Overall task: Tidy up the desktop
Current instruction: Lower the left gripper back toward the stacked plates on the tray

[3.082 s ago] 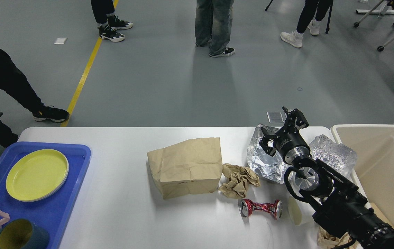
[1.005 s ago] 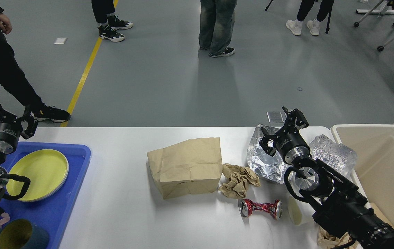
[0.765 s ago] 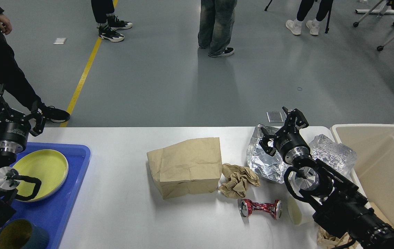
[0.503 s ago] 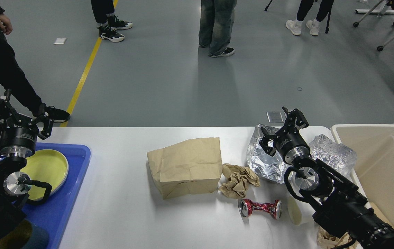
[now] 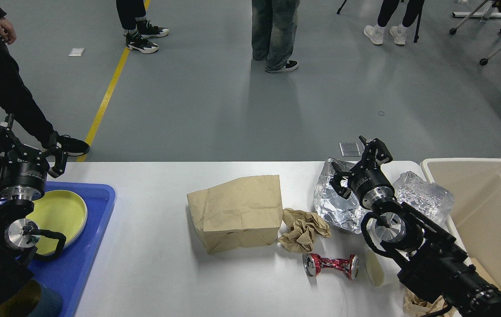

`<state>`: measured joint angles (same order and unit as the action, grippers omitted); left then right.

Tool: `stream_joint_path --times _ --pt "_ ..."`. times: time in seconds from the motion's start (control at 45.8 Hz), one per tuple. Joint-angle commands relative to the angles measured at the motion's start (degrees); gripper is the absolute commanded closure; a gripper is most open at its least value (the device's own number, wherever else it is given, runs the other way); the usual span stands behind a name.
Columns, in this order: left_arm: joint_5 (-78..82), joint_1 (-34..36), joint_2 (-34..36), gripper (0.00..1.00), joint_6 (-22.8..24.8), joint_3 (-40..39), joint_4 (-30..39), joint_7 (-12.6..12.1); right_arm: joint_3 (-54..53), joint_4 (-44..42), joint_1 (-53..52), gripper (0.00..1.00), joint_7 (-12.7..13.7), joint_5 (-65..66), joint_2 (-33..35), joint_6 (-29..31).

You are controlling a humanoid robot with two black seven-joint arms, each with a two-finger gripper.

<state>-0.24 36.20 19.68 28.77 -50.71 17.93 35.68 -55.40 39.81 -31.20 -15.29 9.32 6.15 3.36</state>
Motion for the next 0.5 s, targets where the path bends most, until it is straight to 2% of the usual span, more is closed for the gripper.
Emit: stream_joint_path --times 0.0,0.481 --pt "-0.02 0.01 0.00 0.04 -0.03 0.00 0.00 0.00 0.03 0.00 0.00 0.00 0.00 0.00 0.00 -0.02" --pt "-0.02 0.01 0.00 0.04 -0.03 0.00 0.00 0.00 0.03 0.00 0.00 0.00 0.09 0.00 0.00 -0.02"
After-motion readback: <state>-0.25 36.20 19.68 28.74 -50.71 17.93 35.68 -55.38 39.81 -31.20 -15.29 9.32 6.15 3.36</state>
